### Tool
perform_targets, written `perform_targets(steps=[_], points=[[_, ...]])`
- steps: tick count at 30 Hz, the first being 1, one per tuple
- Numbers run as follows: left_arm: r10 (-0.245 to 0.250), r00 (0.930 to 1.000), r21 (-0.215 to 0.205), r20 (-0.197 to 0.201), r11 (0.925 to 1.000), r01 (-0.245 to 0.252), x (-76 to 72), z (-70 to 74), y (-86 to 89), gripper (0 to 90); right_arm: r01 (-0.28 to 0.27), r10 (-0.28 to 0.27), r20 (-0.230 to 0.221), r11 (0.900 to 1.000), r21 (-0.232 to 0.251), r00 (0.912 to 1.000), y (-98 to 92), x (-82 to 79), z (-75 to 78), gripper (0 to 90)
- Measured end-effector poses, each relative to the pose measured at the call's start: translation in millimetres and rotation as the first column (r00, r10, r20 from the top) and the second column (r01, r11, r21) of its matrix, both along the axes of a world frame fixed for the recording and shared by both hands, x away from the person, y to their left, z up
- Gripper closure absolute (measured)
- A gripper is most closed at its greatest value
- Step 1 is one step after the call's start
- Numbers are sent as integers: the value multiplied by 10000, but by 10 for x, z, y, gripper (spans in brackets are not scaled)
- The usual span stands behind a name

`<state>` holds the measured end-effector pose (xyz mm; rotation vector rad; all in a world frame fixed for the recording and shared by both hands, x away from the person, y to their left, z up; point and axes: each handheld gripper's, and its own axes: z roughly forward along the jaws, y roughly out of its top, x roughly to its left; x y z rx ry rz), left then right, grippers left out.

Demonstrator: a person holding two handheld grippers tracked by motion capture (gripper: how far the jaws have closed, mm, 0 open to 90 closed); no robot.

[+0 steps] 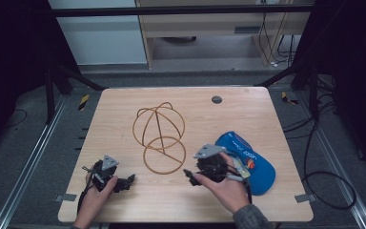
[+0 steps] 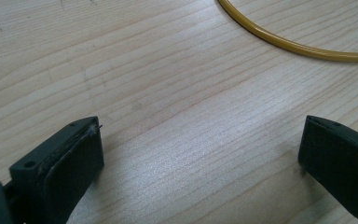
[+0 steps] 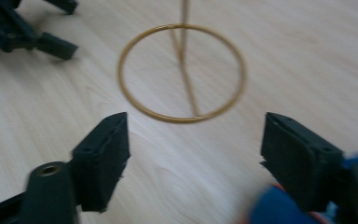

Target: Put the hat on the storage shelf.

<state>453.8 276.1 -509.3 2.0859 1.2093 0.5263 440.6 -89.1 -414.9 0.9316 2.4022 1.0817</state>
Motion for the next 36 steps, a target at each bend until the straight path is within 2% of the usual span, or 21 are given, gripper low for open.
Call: perform_targets(steps=[2,4,5,6,7,9,12,15,19,24,25,28,29,30,31,36], points=[[-24,10000,37,-1,10000,24,1,1,3,0,157,-159,-82,9995,-292,9998,-178,14,128,307],[-18,10000,28,-9,10000,18,0,2,2,0,313,-312,29,9972,-683,9995,-361,26,228,325],[-20,10000,29,-3,10000,20,0,1,2,0,478,-468,125,9938,-1004,9988,-539,45,296,341],[-20,10000,29,-3,10000,20,0,1,2,0,478,-468,125,9938,-1004,9988,-539,45,296,341],[-22,10000,33,-2,10000,22,0,1,2,0,653,-638,157,9890,-1325,9978,-704,62,348,345],[-11,10000,19,0,10000,11,0,1,1,0,605,-587,175,9888,-1366,9981,-780,72,364,344],[-25,10000,48,-12,10000,25,0,2,3,0,436,-479,-297,9906,-1298,9984,-983,94,395,316],[-26,10000,52,-10,10000,26,0,2,3,0,773,-860,-590,9877,-1363,9945,-1202,120,397,283],[-49,10000,79,0,10000,49,1,3,5,0,825,-950,-870,9870,-1377,9917,-1332,149,371,256],[-28,10000,53,-11,10000,28,0,2,3,0,890,-1127,-1183,9778,-1895,9866,-1489,216,324,283],[-28,10000,54,-14,10000,28,0,2,3,0,887,-1158,-1309,9764,-1967,9846,-1544,249,314,339],[-32,10000,56,-15,10000,32,0,3,4,0,830,-1147,-1488,9755,-2039,9822,-1587,285,314,383],[-33,10000,54,-17,10000,33,1,3,4,0,754,-1099,-1620,9757,-2058,9806,-1617,322,326,455],[-33,10000,57,-18,10000,33,0,3,4,0,722,-1063,-1636,9767,-2022,9808,-1627,341,332,490],[-33,10000,57,-18,10000,33,0,3,4,0,722,-1063,-1636,9767,-2022,9808,-1627,341,332,490],[-31,10000,54,-16,10000,31,0,3,4,0,482,-800,-1804,9835,-1743,9803,-1620,385,333,606]])
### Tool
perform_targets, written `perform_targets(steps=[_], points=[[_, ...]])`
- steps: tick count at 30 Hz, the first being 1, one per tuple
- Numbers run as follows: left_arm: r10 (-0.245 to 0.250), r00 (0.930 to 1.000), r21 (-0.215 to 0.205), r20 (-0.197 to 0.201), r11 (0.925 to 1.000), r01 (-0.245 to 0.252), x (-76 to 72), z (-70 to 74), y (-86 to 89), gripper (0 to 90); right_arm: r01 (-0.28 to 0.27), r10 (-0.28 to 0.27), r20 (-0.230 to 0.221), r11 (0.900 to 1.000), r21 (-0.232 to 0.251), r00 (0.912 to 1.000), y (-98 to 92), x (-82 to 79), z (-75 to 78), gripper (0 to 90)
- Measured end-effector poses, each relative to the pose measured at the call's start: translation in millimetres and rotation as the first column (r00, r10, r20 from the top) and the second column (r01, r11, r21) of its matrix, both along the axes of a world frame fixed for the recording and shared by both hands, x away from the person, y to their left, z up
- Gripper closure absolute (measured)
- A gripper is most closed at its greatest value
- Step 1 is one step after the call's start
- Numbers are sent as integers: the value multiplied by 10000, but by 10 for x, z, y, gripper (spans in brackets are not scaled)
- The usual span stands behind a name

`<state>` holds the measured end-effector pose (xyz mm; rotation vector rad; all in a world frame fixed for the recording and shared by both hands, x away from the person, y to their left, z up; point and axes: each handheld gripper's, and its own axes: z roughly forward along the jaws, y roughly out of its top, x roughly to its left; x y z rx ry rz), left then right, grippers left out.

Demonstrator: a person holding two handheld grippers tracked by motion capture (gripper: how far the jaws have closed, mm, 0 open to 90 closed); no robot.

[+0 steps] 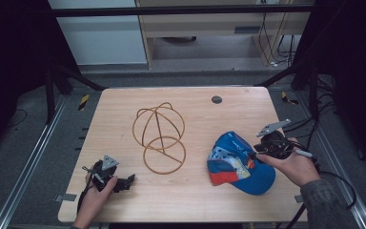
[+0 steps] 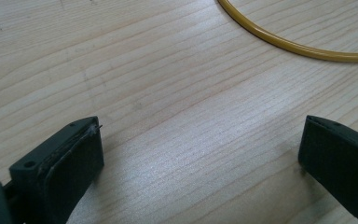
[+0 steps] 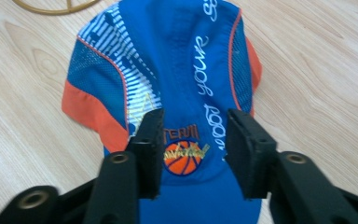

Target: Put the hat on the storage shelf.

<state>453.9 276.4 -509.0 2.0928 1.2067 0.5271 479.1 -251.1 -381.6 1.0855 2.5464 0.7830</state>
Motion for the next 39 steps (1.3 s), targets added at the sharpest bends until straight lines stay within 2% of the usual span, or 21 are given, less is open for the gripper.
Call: perform_targets(steps=[5,7,16,20,21,22,23,24,25,29,32,39], points=[[1,10000,0,1,10000,-1,0,0,0,0,-16,21,-259,9999,167,9997,72,36,-82,609],[-1,10000,0,1,10000,1,0,0,0,0,-19,27,-478,9998,183,9989,135,88,-163,587],[-5,10000,0,-2,10000,5,0,0,0,0,429,-405,-824,9987,269,9958,217,227,-297,526],[-7,10000,3,3,10000,7,0,0,0,0,408,-377,-1071,9988,274,9935,260,287,-368,572],[-11,10000,4,0,10000,11,1,0,1,0,309,-286,-1169,9994,177,9927,282,309,-403,651],[-9,10000,1,-1,10000,9,0,0,0,0,309,-286,-1169,9994,177,9927,282,309,-403,651],[-6,10000,-1,-2,10000,6,0,0,0,0,247,-213,-1314,9994,246,9911,279,323,-418,770],[-9,10000,2,-2,10000,9,0,0,1,0,247,-213,-1314,9994,246,9911,279,323,-418,770],[-9,10000,1,0,10000,9,1,0,0,0,176,-122,-1404,9991,376,9900,261,326,-417,838],[-22,10000,7,4,10000,22,2,0,1,0,49,19,-1474,9989,461,9891,240,319,-402,894],[-25,10000,5,0,10000,25,2,0,1,0,-51,122,-1446,9988,492,9894,225,308,-368,900],[-22,10000,6,2,10000,22,2,0,1,0,-161,221,-1292,9988,473,9914,155,265,-175,900]])
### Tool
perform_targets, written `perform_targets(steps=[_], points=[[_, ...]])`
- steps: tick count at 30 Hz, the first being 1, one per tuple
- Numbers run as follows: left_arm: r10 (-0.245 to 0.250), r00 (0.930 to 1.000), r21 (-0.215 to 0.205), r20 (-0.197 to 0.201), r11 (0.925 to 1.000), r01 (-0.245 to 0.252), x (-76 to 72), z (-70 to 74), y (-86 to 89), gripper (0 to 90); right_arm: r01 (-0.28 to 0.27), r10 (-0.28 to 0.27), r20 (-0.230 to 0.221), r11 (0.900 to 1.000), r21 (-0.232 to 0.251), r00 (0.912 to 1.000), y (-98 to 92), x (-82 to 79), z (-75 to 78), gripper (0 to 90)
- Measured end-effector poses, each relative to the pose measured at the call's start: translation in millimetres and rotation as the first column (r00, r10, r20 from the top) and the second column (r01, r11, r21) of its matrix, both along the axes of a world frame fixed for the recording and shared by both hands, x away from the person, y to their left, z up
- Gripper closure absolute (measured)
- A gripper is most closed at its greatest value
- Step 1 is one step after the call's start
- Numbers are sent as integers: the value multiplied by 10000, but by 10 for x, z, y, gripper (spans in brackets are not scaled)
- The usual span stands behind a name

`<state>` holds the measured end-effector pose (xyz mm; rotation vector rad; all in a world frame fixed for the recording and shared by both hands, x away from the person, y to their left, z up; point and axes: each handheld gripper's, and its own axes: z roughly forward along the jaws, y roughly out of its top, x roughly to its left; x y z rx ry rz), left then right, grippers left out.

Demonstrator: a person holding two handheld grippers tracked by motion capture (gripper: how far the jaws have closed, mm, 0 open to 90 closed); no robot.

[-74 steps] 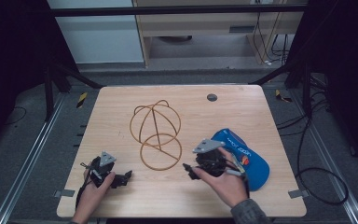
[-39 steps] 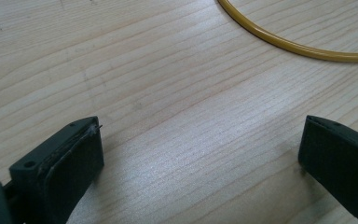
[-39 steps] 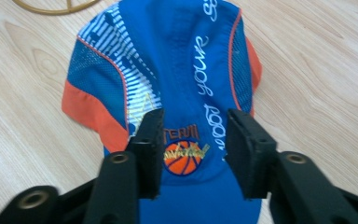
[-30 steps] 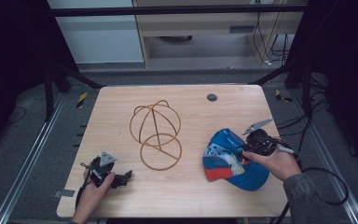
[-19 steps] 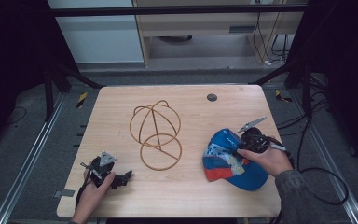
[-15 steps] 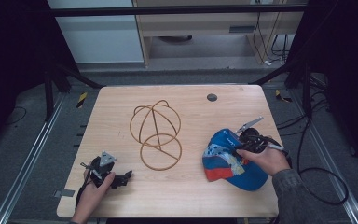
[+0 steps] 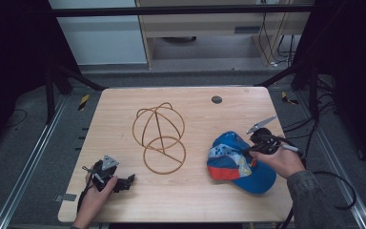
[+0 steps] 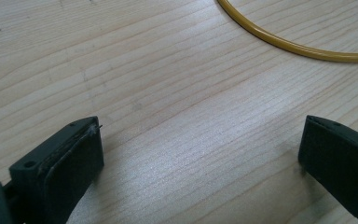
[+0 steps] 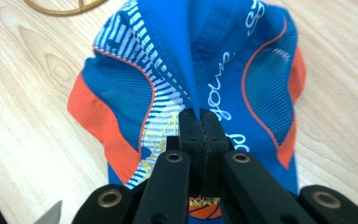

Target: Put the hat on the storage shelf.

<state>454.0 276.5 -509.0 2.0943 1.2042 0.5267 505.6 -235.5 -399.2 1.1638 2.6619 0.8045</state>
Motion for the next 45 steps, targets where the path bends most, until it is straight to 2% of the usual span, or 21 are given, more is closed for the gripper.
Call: perform_targets(steps=[3,14,17,18,23,25,26,27,29,31,32,40,45], points=[[-1,10000,1,-1,10000,1,0,0,0,0,-33,33,53,10000,25,10000,-14,-10,67,900],[9,10000,-20,18,10000,-9,1,-1,-2,0,-422,423,454,9991,-36,9981,40,-50,498,900],[29,10000,-43,16,10000,-29,0,-2,-3,0,-516,516,720,9987,-19,9961,73,-60,655,900],[12,10000,-25,23,10000,-12,1,-2,-2,0,-516,516,720,9987,-19,9961,73,-60,655,900],[10,10000,-19,18,10000,-10,0,-1,-1,0,-506,478,1120,9985,227,9926,92,-82,894,900],[44,10000,-63,23,10000,-43,-1,-3,-5,0,-529,492,1302,9983,250,9903,101,-91,1005,900],[44,10000,-59,22,10000,-44,-1,-3,-5,0,-625,576,1541,9977,275,9864,114,-99,1119,900],[39,10000,-53,20,10000,-39,-1,-3,-4,0,-625,576,1541,9977,275,9864,114,-99,1119,900],[25,10000,-28,36,10000,-25,0,-2,-3,0,-724,657,1717,9968,335,9830,137,-110,1231,900],[29,10000,-33,37,10000,-29,0,-2,-3,0,-880,789,2027,9954,365,9761,176,-121,1386,900],[29,10000,-34,37,10000,-29,0,-2,-3,0,-880,789,2027,9954,365,9761,176,-121,1386,900],[26,10000,-25,6,10000,-26,-1,0,-3,0,-1117,1011,2388,9933,313,9658,319,-71,1704,900],[20,10000,-17,5,10000,-20,-1,1,-2,0,-1268,1126,2697,9913,356,9563,428,-37,1864,900]])
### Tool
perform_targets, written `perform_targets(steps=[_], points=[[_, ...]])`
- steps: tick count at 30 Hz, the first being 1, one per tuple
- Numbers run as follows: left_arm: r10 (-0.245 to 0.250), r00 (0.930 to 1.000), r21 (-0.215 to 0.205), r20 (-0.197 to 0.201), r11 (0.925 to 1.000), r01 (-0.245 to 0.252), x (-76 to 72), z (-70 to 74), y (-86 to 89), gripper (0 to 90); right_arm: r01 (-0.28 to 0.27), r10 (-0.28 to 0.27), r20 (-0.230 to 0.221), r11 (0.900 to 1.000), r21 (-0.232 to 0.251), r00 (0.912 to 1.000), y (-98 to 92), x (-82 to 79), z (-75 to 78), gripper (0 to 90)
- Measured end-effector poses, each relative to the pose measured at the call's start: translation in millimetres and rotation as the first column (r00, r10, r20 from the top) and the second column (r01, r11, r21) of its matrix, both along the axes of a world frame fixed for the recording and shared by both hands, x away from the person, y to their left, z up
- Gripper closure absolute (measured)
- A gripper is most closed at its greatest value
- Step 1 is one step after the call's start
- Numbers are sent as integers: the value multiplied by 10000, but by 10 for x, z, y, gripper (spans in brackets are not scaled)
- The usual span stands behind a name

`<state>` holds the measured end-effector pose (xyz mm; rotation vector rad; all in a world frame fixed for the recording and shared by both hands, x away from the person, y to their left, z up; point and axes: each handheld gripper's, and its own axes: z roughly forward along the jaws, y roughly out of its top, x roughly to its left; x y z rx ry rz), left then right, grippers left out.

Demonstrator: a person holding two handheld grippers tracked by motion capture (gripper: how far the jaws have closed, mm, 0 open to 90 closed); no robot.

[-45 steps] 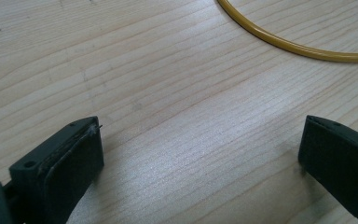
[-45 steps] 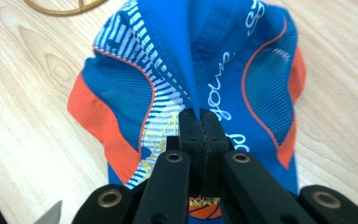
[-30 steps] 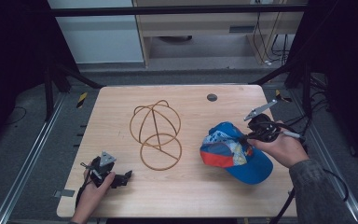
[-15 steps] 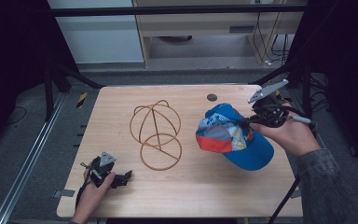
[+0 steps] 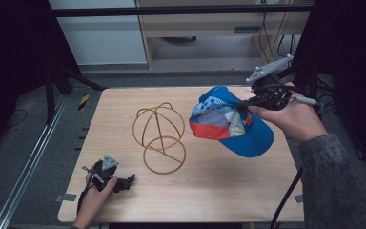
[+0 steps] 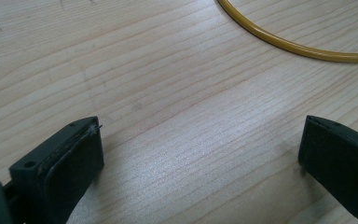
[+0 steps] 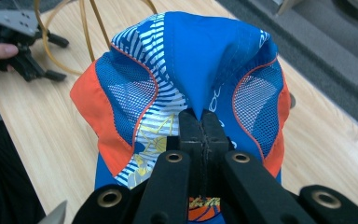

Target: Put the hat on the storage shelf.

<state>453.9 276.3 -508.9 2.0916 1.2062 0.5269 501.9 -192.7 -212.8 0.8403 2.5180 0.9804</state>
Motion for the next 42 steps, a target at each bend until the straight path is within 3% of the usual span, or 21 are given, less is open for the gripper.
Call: perform_targets(steps=[18,27,36,42], points=[[-3,10000,-1,-1,10000,3,0,0,0,0,-548,549,603,9985,-40,9967,370,-2,338,900],[-3,10000,2,-2,10000,3,0,0,0,0,-844,829,901,9963,130,9925,589,-9,419,900],[-4,10000,5,12,10000,4,2,0,1,0,-1382,1393,1084,9902,-175,9843,1029,66,514,900],[-8,10000,7,14,10000,8,2,0,1,0,-1676,1704,1035,9852,-351,9799,1289,127,486,900]])
